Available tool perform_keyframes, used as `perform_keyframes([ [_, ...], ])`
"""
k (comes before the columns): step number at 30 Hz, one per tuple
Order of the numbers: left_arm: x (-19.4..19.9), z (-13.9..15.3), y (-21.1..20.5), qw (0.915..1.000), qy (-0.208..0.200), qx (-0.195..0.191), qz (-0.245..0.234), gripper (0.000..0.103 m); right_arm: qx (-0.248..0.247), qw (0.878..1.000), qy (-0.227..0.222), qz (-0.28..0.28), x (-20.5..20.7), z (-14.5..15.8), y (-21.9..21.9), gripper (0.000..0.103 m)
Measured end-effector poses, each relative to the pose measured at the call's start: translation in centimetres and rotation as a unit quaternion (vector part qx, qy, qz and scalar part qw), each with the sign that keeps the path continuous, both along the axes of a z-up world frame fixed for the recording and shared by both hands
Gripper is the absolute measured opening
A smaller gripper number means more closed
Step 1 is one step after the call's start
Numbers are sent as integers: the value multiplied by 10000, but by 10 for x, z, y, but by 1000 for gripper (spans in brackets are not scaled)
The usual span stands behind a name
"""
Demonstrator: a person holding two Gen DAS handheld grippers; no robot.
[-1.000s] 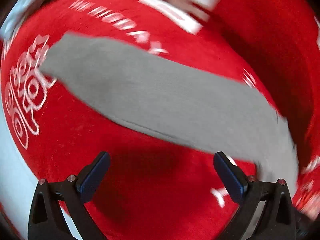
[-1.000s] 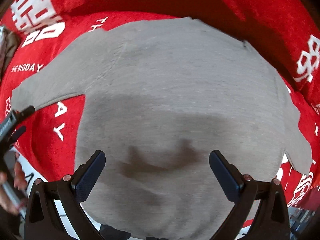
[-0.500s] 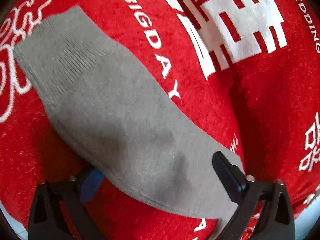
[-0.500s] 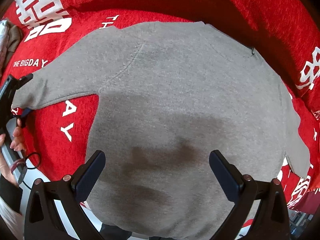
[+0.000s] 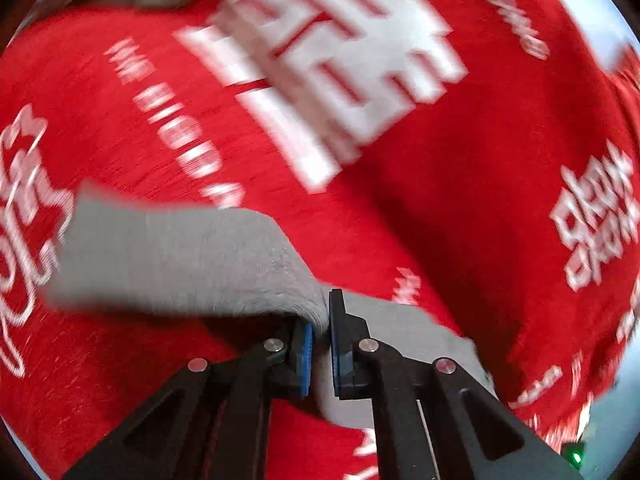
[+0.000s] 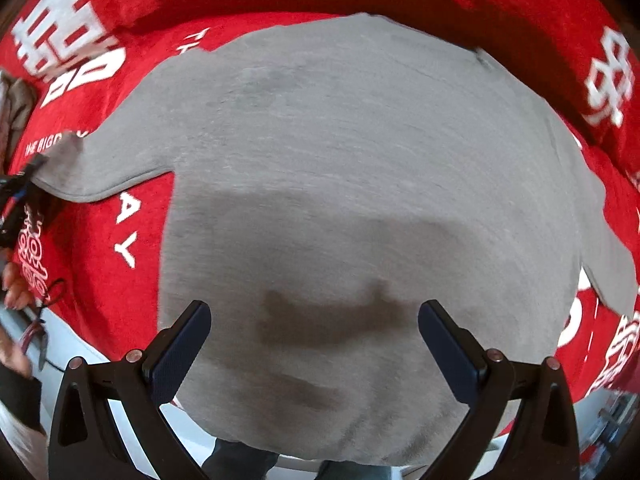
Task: Fold small clothes
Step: 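Grasp the grey sweater's sleeve cuff with the left gripper and lift it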
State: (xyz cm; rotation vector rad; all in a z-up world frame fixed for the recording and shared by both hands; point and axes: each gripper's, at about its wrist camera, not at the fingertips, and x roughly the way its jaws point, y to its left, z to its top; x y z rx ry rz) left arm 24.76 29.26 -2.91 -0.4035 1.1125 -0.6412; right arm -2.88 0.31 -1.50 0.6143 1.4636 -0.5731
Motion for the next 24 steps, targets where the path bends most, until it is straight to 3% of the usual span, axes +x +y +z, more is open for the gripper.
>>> perform_keyframes([
  [3,-12,33,-40,9975,-329,-231,-576,9,-48,9997,-40,-235,-17,3,-11,103],
  [6,-34,67,-95,9888,-667,-474,-1249,9,-59,9988,-84,-471,-35,7,-27,103],
  [9,-69,88,-154,9748,-757,-753,-1959,9,-103,9974,-155,-695,-55,13,-48,103],
  [12,-111,83,-227,9589,-632,-731,-2667,9,-210,9946,-236,-988,-79,19,-76,103],
  [15,-159,51,-280,9431,-255,-458,-3282,9,-237,9903,-290,-1340,-101,20,-104,103],
  [19,-211,-1,-319,9226,63,441,-3832,9,-277,9863,-241,-1609,-128,17,-132,103],
  [21,-221,-11,-317,9176,113,783,-3895,9,-281,9865,-252,-1596,-134,13,-140,103],
  [24,-219,2,-298,9205,65,1008,-3775,10,-345,9900,-386,-1313,-124,13,-141,103],
])
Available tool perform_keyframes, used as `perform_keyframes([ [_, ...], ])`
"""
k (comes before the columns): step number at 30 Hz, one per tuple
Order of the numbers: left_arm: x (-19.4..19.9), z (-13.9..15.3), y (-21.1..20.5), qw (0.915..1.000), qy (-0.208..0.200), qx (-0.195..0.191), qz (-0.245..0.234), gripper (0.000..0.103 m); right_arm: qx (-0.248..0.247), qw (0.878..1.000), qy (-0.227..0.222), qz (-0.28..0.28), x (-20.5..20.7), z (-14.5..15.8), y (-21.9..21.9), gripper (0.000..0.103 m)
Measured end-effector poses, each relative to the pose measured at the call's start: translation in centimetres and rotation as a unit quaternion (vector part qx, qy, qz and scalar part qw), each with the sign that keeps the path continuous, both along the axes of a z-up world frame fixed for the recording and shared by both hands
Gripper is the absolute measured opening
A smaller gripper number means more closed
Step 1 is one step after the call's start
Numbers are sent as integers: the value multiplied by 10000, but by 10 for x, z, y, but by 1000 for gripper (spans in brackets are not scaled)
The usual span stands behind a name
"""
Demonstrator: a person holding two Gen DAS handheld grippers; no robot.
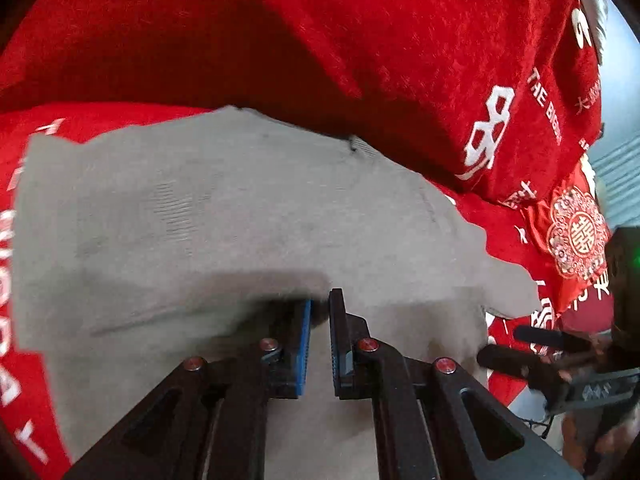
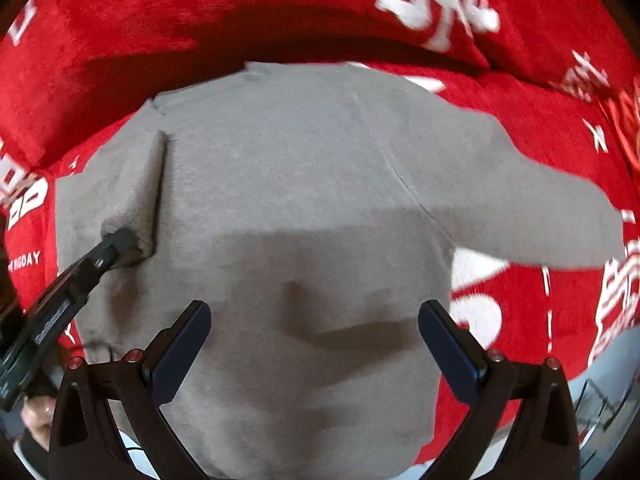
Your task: Fold small clothes
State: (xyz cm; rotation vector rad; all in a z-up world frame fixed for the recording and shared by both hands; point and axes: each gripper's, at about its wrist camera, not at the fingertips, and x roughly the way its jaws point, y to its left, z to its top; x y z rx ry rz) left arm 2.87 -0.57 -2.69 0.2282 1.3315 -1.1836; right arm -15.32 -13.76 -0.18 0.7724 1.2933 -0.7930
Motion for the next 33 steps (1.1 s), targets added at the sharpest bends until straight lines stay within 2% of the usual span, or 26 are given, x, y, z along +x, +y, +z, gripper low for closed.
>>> perform_keyframes([
  [1,3,6,7,9999,-121,94,59,32,-53,9998,-77,146,2,5,-3,103],
  [2,9,14,18,9991,-329,233,153,77,-174,9990,-166,384,15,9,0,103],
  [3,14,22,27,9981,-474,292,251,96,-286,9977,-211,583,26,11,5,103],
  [4,22,32,40,9968,-654,240,400,103,-398,9956,-248,808,40,12,10,103],
  [7,46,42,70,9934,-938,384,531,103,-873,9800,-205,1777,84,13,36,103],
  [10,82,36,94,9839,-1331,845,842,103,-1569,9443,339,2872,129,-2,65,103],
  [11,94,30,99,9794,-1400,1051,1004,103,-1824,9254,598,3268,143,-13,75,103],
  [13,115,16,104,9715,-1482,1320,1296,103,-2196,8959,919,3751,158,-32,86,100],
  [15,121,3,103,9655,-1689,1504,1289,103,-2500,8715,1206,4042,170,-47,93,85],
  [16,121,-7,101,9590,-1880,1715,1247,103,-2624,8618,1381,4116,176,-54,94,60],
  [17,123,-13,99,9561,-1942,1821,1222,103,-2781,8553,1537,4092,180,-58,91,22],
  [18,121,-20,97,9553,-1942,1887,1187,103,-2817,8612,1502,3954,180,-57,86,6],
  [19,121,-27,98,9559,-1874,1935,1171,103,-2725,8800,1265,3679,178,-50,77,6],
  [20,119,-30,97,9562,-1843,1943,1180,103,-2566,9037,918,3303,172,-39,65,6],
  [22,118,-32,99,9571,-1812,1892,1236,103,-1983,9572,-92,2106,146,-15,29,6],
  [23,117,-32,99,9577,-1797,1887,1221,103,-1430,9788,-896,1158,120,-6,3,6],
  [24,117,-35,95,9591,-1766,1869,1184,103,-1076,9845,-1306,452,100,-7,-14,6],
  [25,116,-36,94,9621,-1697,1826,1104,103,-659,9830,-1680,-339,79,-14,-27,6],
  [26,114,-40,88,9629,-1674,1845,1041,103,-146,9722,-2039,-1144,54,-27,-41,6],
  [27,113,-40,85,9625,-1692,1883,977,103,396,9507,-2416,-1902,30,-45,-50,6],
  [29,110,-40,81,9615,-1754,1920,891,103,1076,9092,-2807,-2880,-2,-73,-55,11],
  [33,121,-34,81,9661,-1481,1905,916,103,1181,8832,-3015,-3393,-31,-79,-56,11],
])
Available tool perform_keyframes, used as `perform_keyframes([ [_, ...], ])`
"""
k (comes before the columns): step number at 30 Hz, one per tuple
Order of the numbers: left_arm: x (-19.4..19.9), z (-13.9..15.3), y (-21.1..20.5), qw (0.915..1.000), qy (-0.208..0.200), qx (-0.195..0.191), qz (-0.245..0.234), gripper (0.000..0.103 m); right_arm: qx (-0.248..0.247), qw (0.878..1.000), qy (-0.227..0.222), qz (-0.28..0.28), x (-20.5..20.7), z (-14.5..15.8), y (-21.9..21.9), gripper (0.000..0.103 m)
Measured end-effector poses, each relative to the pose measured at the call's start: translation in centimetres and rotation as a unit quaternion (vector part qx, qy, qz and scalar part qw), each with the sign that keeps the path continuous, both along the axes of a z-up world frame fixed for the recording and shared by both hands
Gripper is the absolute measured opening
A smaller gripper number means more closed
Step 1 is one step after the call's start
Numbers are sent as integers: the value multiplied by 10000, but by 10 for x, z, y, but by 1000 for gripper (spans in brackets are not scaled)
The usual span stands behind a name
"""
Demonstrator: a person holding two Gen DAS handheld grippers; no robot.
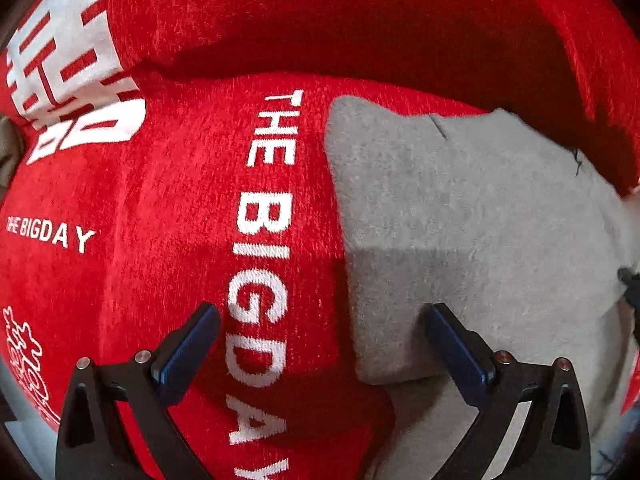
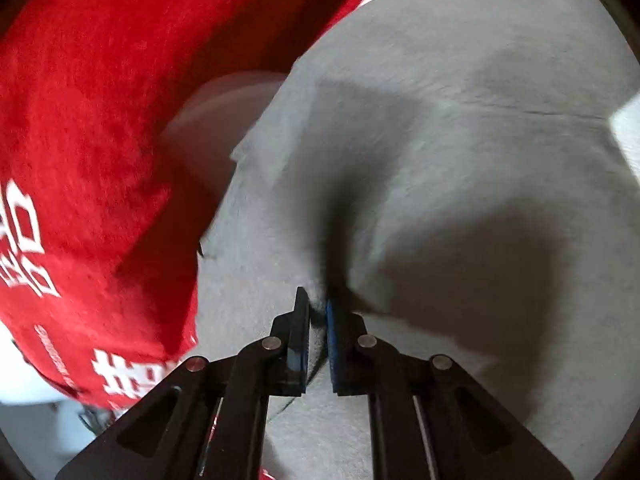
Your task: Fold small clothes
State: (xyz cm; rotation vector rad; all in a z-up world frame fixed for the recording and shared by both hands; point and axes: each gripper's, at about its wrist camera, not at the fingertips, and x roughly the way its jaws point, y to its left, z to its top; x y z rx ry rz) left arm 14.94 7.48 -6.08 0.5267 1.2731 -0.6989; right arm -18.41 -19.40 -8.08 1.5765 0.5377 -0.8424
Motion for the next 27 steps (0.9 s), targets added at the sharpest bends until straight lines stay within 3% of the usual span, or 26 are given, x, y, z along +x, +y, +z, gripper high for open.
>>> perform_keyframes([
  [4,29,8,4,9996,142,-162,196,103,264,9990,-262,260,1,0,2,18],
  [6,43,13,9,9985,257,-265,409,103,395,9959,-457,677,20,2,11,28],
  [8,49,20,16,9974,305,-332,566,103,501,9906,-628,1105,48,3,33,49],
  [12,56,26,20,9983,159,-190,525,103,250,9838,-430,1721,91,9,42,49],
  [15,70,21,18,9976,190,-162,639,103,127,9915,100,1290,81,9,31,49],
  [18,79,14,18,9944,461,-320,896,103,140,9978,492,419,31,5,11,49],
  [23,67,10,9,9958,410,-218,795,103,290,9985,345,-314,-13,-11,-18,54],
  [24,64,10,8,9960,394,-214,773,103,293,9985,335,-310,-13,-12,-23,53],
  [25,62,12,7,9963,363,-207,745,103,276,9987,364,-225,-10,-12,-28,37],
  [26,61,14,6,9966,336,-201,730,103,233,9987,448,-12,-5,-11,-34,7],
  [27,60,15,4,9967,321,-201,715,103,161,9985,515,133,-3,-8,-39,8],
])
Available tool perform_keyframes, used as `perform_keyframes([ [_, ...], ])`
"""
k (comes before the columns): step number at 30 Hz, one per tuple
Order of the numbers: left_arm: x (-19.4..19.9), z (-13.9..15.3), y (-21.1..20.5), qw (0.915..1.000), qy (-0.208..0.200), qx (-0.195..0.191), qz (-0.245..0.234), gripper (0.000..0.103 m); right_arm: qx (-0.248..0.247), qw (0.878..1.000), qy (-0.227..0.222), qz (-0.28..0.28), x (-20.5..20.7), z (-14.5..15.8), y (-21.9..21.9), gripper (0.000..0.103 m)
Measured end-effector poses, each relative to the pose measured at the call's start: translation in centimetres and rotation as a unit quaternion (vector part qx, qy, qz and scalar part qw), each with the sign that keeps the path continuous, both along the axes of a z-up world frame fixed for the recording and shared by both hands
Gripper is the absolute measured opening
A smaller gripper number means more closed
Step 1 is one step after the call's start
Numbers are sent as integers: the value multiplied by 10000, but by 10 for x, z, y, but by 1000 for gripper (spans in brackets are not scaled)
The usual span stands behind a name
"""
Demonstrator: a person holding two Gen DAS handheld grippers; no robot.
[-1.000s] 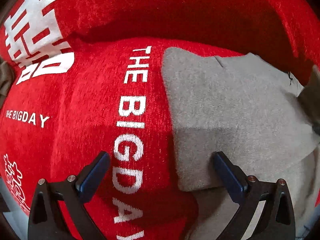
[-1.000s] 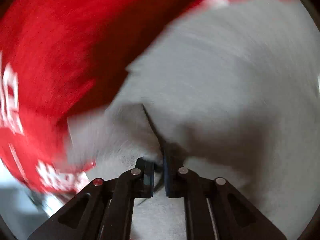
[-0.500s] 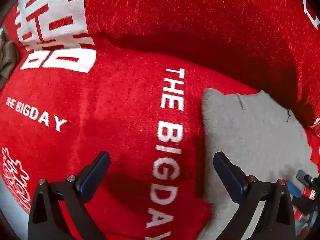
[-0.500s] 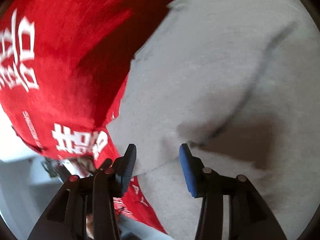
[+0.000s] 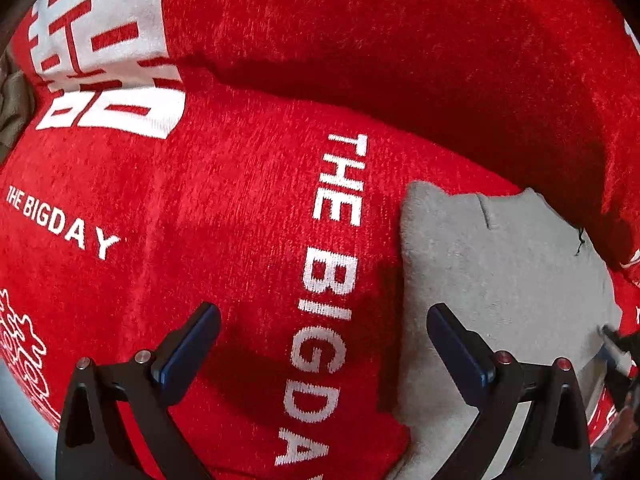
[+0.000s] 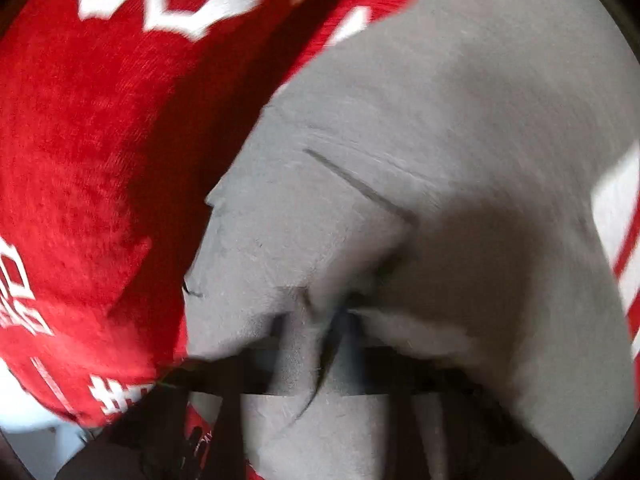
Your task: Fold small clothes
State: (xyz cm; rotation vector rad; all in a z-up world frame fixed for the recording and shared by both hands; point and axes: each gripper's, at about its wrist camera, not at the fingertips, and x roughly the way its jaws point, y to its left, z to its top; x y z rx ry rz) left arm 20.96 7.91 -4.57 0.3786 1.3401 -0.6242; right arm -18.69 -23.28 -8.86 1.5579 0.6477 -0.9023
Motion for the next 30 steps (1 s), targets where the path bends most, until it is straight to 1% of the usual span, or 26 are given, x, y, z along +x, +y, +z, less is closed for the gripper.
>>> perform_keyframes([
  [3,2,8,-4,10000,-46,-35,-39,103,-517,9972,307,446,0,18,-9,7],
  [5,5,12,-6,9999,-66,-69,-37,103,-659,9951,586,456,-1,23,-16,8],
  [6,7,13,-7,10000,-61,-69,-35,103,-626,9948,688,409,1,21,-19,8],
  [8,8,13,-10,10000,-62,-47,-51,103,-400,9957,787,278,-16,11,-25,12],
  [10,9,13,-15,9999,-37,-55,-120,103,-129,9964,837,36,-25,5,-17,12],
  [11,10,12,-19,9998,6,-52,-184,103,-79,9971,753,-17,-25,7,-11,16],
  [13,11,10,-26,9995,98,-61,-281,103,-26,9998,197,24,-15,12,9,21],
  [14,13,7,-32,9991,191,-76,-375,103,-26,9994,-229,269,3,15,25,24],
  [15,15,2,-39,9981,372,-114,-484,103,-21,9975,-493,513,21,15,37,28],
  [16,18,-4,-46,9965,591,-143,-570,103,27,9940,-754,788,42,16,53,42],
  [17,19,-8,-51,9959,681,-133,-589,100,172,9881,-1092,1072,70,11,74,52],
  [18,20,-13,-57,9947,817,-124,-617,94,309,9833,-1320,1214,88,6,88,52],
  [19,23,-21,-63,9927,1016,-111,-642,87,484,9779,-1528,1344,110,-2,103,52],
  [20,24,-26,-67,9907,1199,-128,-630,85,678,9730,-1665,1446,134,-13,119,52],
  [21,26,-30,-69,9886,1368,-173,-600,85,779,9708,-1739,1458,151,-22,127,52],
  [22,28,-34,-72,9863,1538,-239,-553,82,863,9690,-1832,1417,168,-32,133,52],
  [23,30,-35,-74,9862,1539,-256,-547,82,957,9672,-1946,1320,181,-43,139,52],
  [24,31,-35,-77,9862,1524,-298,-580,80,1004,9668,-1991,1248,181,-46,143,52],
  [25,31,-34,-80,9859,1508,-356,-638,61,1044,9670,-2009,1169,183,-51,145,52],
  [26,32,-34,-82,9846,1554,-412,-682,29,1082,9679,-1987,1092,186,-56,146,52],
  [27,34,-35,-83,9812,1722,-527,-688,13,1122,9686,-1979,1000,185,-60,147,52],
  [28,36,-33,-83,9785,1842,-684,-628,9,1153,9684,-2007,933,179,-60,148,51],
  [30,37,-25,-82,9785,1757,-834,-686,9,1213,9673,-2053,866,174,-62,151,27],
])
